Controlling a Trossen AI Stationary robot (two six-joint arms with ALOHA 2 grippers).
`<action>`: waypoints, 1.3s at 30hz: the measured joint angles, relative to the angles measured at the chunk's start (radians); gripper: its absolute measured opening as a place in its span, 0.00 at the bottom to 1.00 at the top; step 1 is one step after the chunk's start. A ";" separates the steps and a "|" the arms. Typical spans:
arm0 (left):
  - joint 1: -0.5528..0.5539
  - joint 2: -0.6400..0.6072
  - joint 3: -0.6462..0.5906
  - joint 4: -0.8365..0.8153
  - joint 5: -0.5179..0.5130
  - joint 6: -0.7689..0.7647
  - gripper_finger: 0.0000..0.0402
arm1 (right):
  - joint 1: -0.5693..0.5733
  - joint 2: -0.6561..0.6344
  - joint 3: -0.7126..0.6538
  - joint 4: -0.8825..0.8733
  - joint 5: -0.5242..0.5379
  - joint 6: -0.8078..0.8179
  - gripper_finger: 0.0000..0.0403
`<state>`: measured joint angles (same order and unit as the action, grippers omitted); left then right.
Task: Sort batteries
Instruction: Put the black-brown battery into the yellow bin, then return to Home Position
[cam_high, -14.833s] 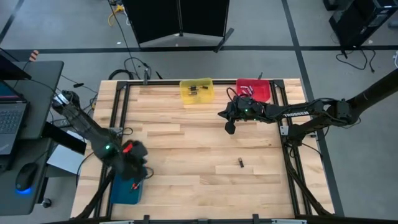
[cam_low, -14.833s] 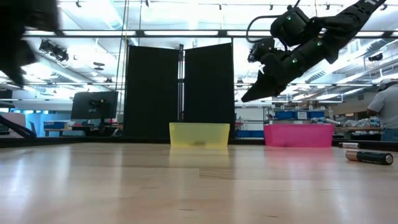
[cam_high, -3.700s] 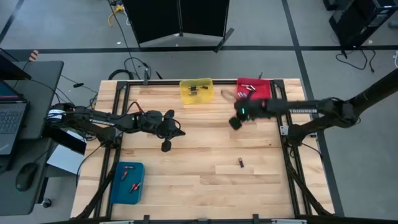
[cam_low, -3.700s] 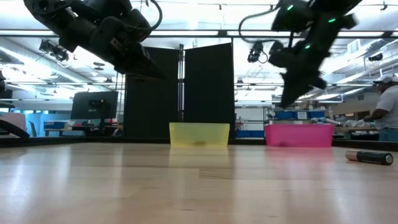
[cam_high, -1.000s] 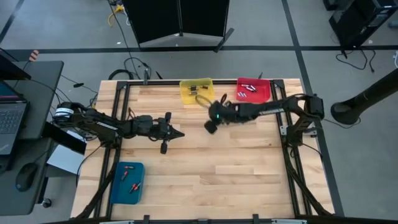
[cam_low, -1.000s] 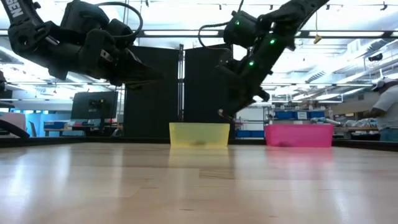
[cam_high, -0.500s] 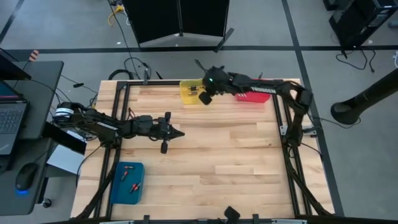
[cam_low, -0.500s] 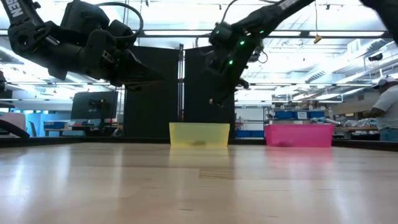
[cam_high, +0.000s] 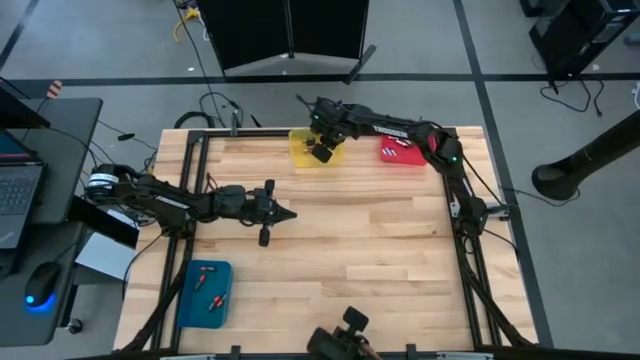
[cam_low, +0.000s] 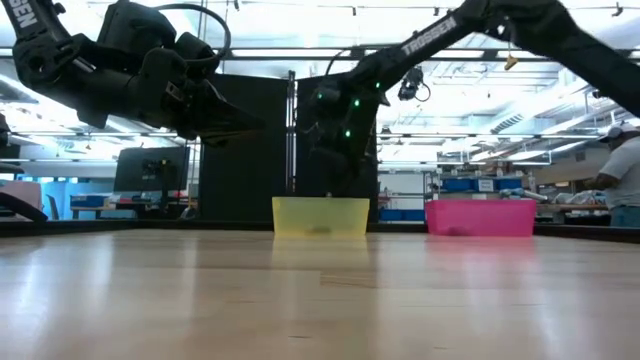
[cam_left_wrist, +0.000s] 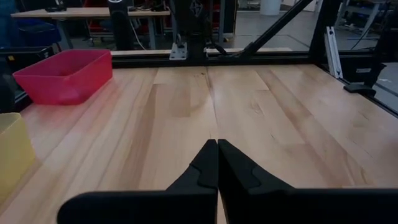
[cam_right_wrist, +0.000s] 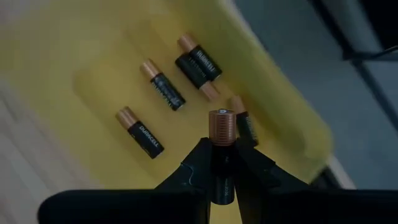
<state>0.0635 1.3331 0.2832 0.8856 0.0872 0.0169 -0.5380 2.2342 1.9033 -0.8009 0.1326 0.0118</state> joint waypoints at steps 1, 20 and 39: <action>0.000 0.000 0.000 0.000 0.000 -0.001 0.01 | -0.006 0.015 0.009 -0.005 -0.010 0.003 0.12; 0.000 0.000 0.000 -0.003 0.000 -0.003 0.01 | -0.067 0.088 0.018 -0.006 -0.130 0.013 0.13; 0.000 0.000 0.000 -0.016 0.000 -0.009 0.01 | -0.068 0.088 0.015 0.013 -0.137 0.017 0.37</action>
<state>0.0635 1.3334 0.2832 0.8692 0.0868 0.0082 -0.6056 2.3226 1.9186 -0.7875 -0.0044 0.0289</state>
